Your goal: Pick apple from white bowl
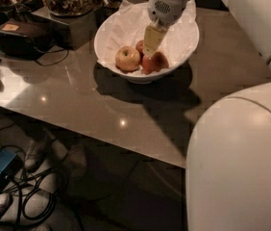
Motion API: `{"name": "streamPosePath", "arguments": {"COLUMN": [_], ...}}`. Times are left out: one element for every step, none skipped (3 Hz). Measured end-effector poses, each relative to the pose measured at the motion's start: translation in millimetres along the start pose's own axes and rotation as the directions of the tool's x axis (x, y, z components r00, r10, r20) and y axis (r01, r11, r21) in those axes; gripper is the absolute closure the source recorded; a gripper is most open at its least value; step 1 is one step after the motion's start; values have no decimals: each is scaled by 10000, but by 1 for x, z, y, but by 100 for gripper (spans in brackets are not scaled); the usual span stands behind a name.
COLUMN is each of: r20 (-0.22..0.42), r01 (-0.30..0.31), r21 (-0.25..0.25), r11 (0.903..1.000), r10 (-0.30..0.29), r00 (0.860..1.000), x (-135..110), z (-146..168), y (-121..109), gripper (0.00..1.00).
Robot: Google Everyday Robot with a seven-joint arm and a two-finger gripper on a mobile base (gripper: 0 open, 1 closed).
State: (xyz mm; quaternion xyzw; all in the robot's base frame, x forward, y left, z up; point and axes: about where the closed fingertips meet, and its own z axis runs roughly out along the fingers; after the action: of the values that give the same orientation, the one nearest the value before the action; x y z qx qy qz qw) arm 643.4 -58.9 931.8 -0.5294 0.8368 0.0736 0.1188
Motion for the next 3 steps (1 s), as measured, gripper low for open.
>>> {"name": "streamPosePath", "arguments": {"r20": [0,1,229], "r01": [0,0,-310], "r21": [0,1,277], "r11": [10000,10000,9991], "r10": [0,0,304], "r00": [10000,10000,9993], "x": [0,0,-1], "z": [0,0,3], "y": [0,0,-7], "gripper": [12,0,0]}}
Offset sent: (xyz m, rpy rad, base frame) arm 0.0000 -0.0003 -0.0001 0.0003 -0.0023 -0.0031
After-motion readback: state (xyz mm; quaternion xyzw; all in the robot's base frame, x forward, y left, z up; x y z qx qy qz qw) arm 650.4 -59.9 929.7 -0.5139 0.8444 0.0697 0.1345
